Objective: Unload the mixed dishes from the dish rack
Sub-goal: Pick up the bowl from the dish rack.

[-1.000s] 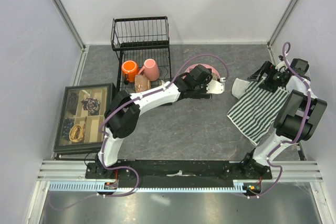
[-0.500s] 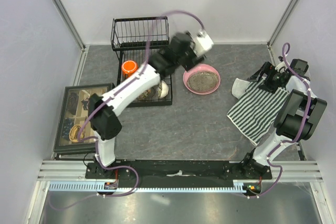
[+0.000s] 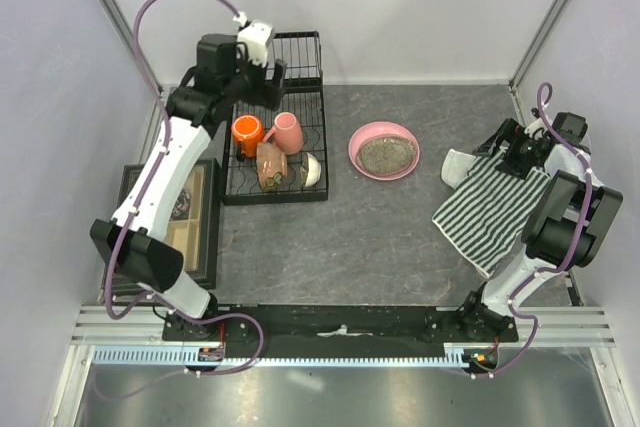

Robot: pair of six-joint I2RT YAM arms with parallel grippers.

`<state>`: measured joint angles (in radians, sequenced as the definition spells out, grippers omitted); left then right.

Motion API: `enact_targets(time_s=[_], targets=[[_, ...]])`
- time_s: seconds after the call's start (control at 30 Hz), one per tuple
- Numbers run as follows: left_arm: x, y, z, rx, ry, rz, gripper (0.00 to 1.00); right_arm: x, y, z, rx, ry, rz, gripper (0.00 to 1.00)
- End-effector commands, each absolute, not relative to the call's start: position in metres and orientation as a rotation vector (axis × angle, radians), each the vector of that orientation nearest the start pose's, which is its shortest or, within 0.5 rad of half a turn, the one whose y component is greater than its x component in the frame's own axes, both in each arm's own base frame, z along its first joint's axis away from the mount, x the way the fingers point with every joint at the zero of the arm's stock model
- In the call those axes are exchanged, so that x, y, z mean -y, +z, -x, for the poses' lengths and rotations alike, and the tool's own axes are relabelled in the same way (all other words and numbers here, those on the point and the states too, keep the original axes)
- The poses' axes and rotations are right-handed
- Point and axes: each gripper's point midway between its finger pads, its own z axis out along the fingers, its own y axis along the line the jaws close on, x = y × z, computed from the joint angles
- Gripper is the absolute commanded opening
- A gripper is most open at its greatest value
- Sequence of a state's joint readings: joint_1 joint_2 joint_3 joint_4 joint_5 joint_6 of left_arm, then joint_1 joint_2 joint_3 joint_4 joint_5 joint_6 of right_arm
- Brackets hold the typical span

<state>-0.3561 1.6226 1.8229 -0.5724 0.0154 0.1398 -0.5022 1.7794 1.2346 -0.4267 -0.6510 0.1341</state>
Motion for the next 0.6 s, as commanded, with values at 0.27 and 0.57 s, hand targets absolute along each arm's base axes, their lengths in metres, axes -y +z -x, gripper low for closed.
enact_targets(time_s=[0.27, 0.57], targets=[[0.129, 0.280, -0.354, -2.085, -0.462, -0.499, 0.89, 0.102, 0.122, -0.412, -2.290, 0.509, -0.448, 0.96], [0.132, 0.239, -0.329, -2.094, -0.575, -0.545, 0.84, 0.082, 0.118, -0.416, -2.316, 0.534, -0.349, 0.95]])
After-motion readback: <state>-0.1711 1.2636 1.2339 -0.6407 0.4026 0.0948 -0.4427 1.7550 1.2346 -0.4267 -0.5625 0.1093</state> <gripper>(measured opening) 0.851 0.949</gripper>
